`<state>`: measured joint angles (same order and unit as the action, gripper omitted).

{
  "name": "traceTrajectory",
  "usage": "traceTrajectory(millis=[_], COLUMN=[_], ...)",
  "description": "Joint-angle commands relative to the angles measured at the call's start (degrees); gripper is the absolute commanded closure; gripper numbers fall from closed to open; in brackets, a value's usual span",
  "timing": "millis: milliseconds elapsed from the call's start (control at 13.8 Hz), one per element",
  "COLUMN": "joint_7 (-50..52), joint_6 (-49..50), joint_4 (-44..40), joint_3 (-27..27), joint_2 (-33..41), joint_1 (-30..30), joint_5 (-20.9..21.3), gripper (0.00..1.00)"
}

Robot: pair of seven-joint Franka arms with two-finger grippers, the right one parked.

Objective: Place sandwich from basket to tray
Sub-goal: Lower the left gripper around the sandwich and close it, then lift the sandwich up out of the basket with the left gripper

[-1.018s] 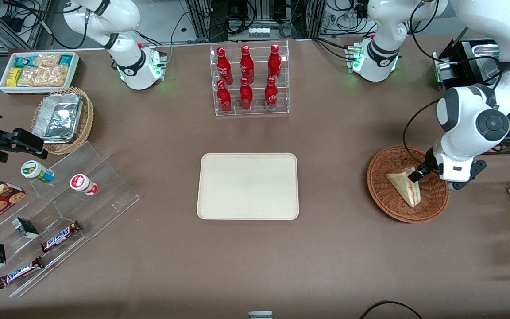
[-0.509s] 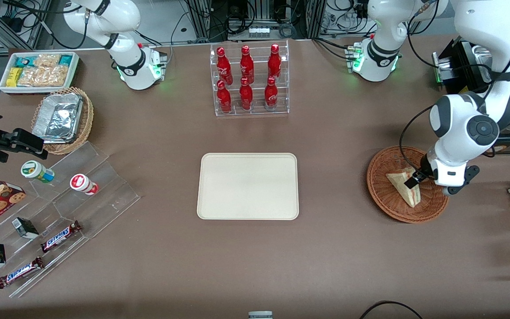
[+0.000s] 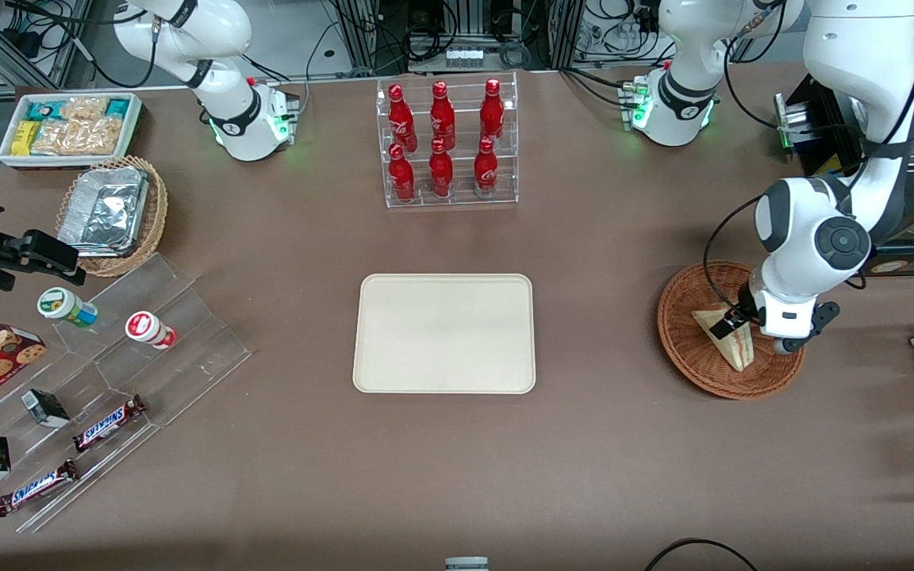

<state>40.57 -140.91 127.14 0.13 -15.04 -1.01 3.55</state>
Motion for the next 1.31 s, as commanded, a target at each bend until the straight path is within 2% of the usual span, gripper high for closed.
traceTrajectory(millis=[0, 73, 145, 218, 291, 364, 509, 655, 945, 1236], joint_7=[1.5, 1.7, 2.3, 2.3, 2.3, 2.3, 2.0, 2.0, 2.4, 2.7], joint_6=[-0.5, -0.5, -0.5, -0.5, -0.5, -0.5, -0.2, 1.6, 19.2, 34.8], joint_4=[0.5, 0.4, 0.3, 0.2, 0.0, 0.0, 0.0, -0.7, -5.8, -17.4], joint_3=[0.2, 0.2, 0.2, 0.2, 0.3, 0.3, 0.3, 0.3, 0.1, -0.2], joint_2=[-0.3, -0.7, -0.9, -1.0, -1.1, -1.2, -1.0, -0.2, 6.8, 8.5], joint_1=[-1.4, -1.5, -1.5, -1.5, -1.5, -1.5, -1.3, -1.5, -6.1, -13.9], joint_5=[-0.1, -0.1, 0.1, 0.2, 0.5, 0.7, 0.8, 0.8, 3.6, 2.7], gripper=[0.01, 0.11, 0.34, 0.52, 0.62, 0.65, 0.84, 0.86, 0.85, 0.85])
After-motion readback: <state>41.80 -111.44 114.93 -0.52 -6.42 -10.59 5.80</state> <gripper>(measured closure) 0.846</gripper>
